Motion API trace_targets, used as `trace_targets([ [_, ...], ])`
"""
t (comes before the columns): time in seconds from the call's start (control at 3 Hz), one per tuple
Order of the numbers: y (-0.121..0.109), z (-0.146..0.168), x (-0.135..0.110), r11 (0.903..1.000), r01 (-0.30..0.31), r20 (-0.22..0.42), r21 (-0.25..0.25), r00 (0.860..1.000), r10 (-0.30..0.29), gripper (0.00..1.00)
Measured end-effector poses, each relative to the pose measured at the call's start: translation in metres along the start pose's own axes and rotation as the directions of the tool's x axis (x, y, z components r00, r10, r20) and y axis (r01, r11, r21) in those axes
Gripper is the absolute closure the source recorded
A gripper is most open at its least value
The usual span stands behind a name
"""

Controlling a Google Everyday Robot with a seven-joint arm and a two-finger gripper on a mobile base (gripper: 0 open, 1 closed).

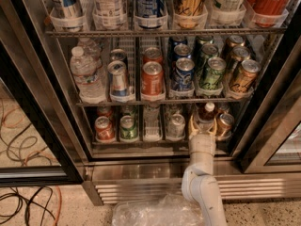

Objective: Pick blue plastic bottle from bottom shelf of fridge

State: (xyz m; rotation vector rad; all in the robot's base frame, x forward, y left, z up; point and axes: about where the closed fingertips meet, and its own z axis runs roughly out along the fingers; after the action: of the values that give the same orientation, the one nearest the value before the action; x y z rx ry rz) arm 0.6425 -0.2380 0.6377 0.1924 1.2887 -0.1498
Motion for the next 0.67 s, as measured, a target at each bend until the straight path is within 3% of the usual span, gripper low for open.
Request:
trace_targets([
  [0.33,0.0,0.0,0.0,1.0,0.0,0.0,0.0,1.0,0.0,1.0],
  [0.67,-0.0005,0.0019,-0.0031,0.9995,-0.032,0.042,0.0,0.999,0.032,1.0],
])
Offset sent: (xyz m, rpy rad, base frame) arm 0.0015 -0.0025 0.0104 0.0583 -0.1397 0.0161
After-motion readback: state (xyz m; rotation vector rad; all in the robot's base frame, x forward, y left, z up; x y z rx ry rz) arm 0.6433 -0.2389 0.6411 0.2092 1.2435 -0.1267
